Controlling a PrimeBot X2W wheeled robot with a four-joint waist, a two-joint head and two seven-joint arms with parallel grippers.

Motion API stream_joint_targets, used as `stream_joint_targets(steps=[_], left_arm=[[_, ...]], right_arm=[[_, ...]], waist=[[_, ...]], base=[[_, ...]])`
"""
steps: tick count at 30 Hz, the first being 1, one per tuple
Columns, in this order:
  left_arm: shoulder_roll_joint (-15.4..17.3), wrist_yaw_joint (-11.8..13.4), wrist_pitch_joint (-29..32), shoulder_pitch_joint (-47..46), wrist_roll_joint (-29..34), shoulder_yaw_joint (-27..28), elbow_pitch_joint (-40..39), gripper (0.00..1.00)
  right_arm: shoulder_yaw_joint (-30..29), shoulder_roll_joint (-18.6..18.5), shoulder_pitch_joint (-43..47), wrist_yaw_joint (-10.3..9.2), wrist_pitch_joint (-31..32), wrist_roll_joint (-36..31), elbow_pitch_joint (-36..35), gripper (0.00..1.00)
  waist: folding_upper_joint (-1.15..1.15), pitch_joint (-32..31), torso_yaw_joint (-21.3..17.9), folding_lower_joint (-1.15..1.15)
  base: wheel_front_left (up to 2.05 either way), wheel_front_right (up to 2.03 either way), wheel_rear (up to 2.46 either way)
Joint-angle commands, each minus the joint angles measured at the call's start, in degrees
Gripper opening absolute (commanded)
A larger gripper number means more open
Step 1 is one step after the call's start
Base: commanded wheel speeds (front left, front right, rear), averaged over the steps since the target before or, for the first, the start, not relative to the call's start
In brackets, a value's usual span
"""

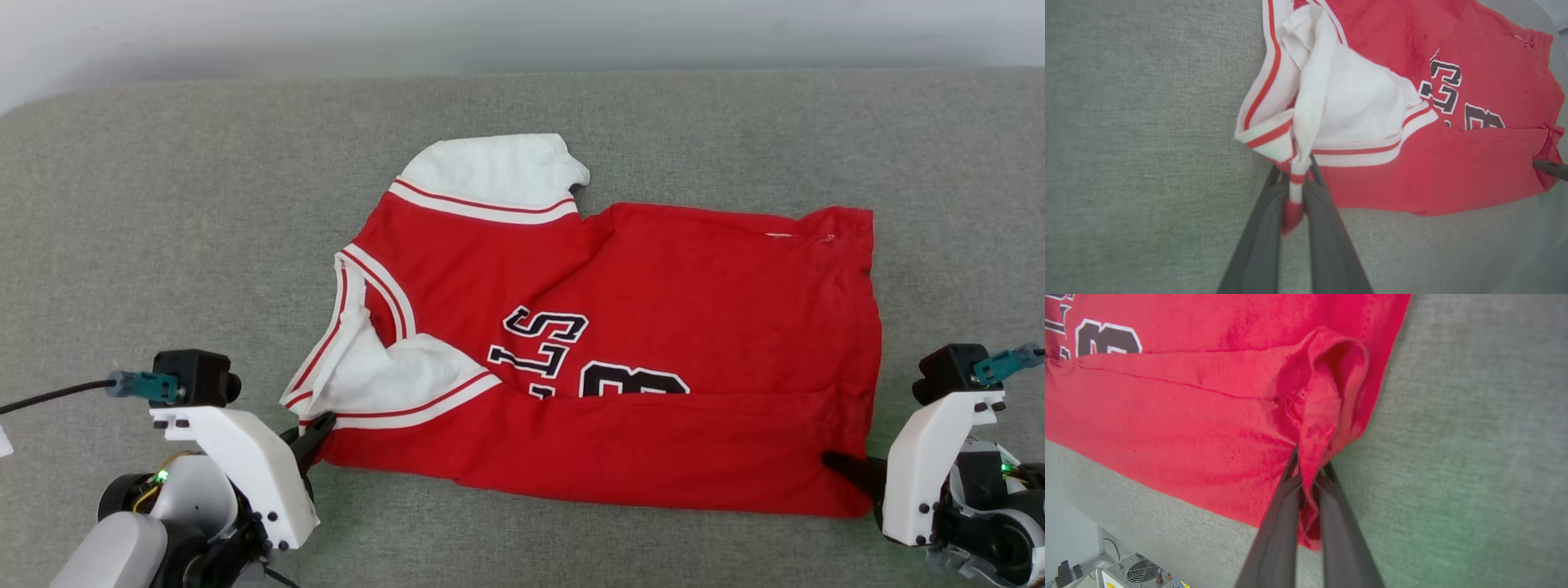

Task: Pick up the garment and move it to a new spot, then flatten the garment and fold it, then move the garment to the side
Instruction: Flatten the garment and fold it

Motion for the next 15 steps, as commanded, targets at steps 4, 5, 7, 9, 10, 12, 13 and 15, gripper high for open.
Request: stream_joint_targets(steps=[4,5,7,9,10,12,13,15], left_arm=[[-0.2,0.0,-0.5,0.9,-0.4,0.0,0.6,0.00],[-0.2,0.1,-0.7,1.3,-0.4,0.1,0.7,0.00],[-0.2,0.3,-1.4,2.9,-0.7,0.4,0.9,0.00],[0.0,0.5,-1.8,4.1,-0.8,0.7,0.7,0.00],[0.1,0.5,-1.9,4.9,-0.9,0.8,0.6,0.00],[0.3,1.0,-2.1,6.5,-1.2,0.9,0.2,0.00],[0.4,1.2,-2.2,7.3,-1.3,1.0,0.0,0.00],[0.5,1.3,-2.2,8.1,-1.5,0.9,-0.1,0.00]], right_arm=[[2.3,0.2,0.6,0.00,-0.9,0.7,1.7,0.00],[2.4,-0.4,0.4,0.00,-1.4,0.7,1.5,0.00],[2.8,-1.8,0.3,0.00,-3.1,1.1,0.3,0.00],[3.0,-2.6,0.6,0.00,-3.5,1.6,-0.9,0.00],[3.1,-2.9,1.0,0.00,-3.5,1.5,-1.5,0.00],[3.4,-3.1,2.2,0.00,-3.5,1.4,-2.1,0.00],[3.3,-3.2,2.8,0.00,-3.4,1.5,-2.4,0.00],[3.1,-3.2,3.2,0.00,-3.3,1.6,-2.7,0.00]], waist=[[0.00,-1.5,-0.5,-0.01],[0.00,-2.1,-0.7,-0.01],[0.00,-4.6,-1.2,-0.01],[0.00,-6.5,-1.3,-0.01],[0.00,-7.5,-1.4,-0.01],[0.00,-9.5,-1.4,-0.01],[0.00,-10.5,-1.4,-0.01],[0.00,-11.5,-1.3,-0.01]], base=[[0.00,0.00,0.00],[0.00,0.00,0.00],[0.00,0.00,0.00],[0.00,0.00,0.00],[0.00,0.00,0.00],[0.00,0.00,0.00],[0.00,0.00,0.00],[0.00,0.00,0.00]])
